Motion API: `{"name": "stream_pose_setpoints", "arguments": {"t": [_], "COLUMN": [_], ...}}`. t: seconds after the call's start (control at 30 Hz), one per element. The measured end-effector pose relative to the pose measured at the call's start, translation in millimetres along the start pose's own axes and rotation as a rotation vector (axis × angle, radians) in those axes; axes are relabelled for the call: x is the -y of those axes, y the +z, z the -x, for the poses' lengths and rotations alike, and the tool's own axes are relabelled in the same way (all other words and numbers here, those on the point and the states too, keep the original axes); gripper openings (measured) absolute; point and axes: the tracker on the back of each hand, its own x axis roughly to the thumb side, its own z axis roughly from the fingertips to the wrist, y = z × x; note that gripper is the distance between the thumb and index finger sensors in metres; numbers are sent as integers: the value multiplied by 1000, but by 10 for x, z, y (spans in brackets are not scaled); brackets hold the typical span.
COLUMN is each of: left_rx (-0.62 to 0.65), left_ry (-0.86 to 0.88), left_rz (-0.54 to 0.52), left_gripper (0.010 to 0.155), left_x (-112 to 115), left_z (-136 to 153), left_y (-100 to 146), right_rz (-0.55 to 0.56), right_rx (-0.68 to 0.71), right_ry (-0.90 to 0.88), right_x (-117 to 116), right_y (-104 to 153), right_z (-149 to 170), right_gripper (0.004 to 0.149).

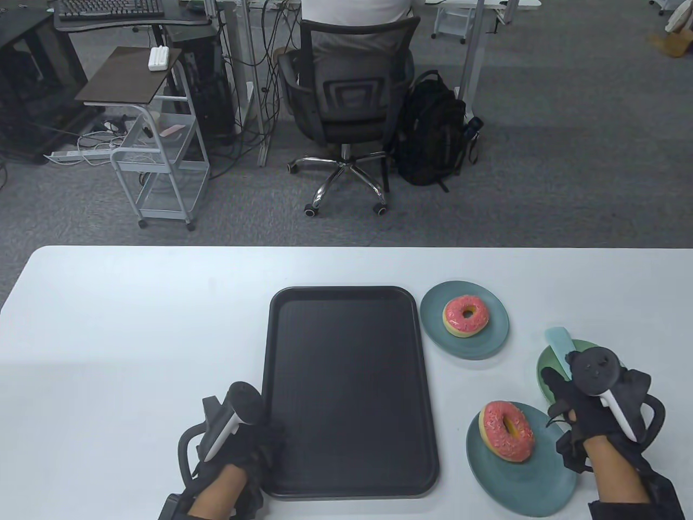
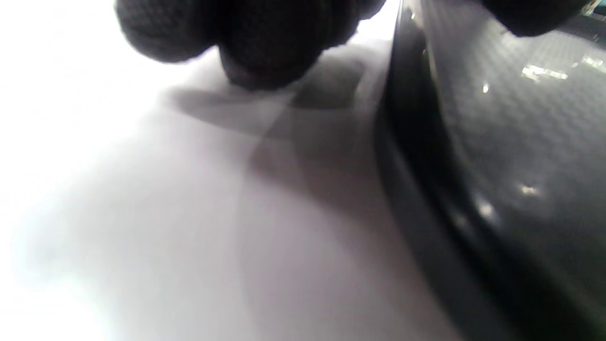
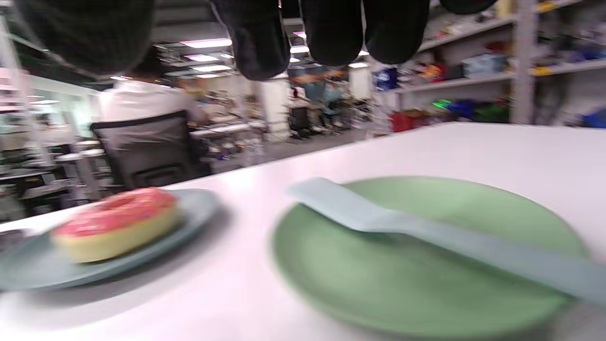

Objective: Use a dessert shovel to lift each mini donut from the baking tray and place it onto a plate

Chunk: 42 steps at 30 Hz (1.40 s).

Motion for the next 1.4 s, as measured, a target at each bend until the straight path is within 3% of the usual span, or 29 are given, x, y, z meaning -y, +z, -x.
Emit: {"name": "stream_pose_setpoints", "arguments": {"t": [0.2, 0.5, 0.8, 1.4], "left_rx": [97, 241, 272, 265], "left_ry": [-11, -66, -131, -157], "left_rz": [-151, -266, -267, -249], "left_gripper": [89, 97, 106, 104], "left_x": [-155, -249, -187, -176], "left_z": [-100, -253, -299, -324], "left_y": [175, 427, 449, 442], "right_rz": [66, 68, 8, -11], "right_rx": [196, 425, 494, 512], "right_ry": [-14, 47, 109, 153], "right_x": [-7, -405, -533, -600], "right_y": [454, 977, 1088, 1062], "right_z": [-590, -1143, -1274, -1154], "right_gripper": [83, 97, 118, 115]}}
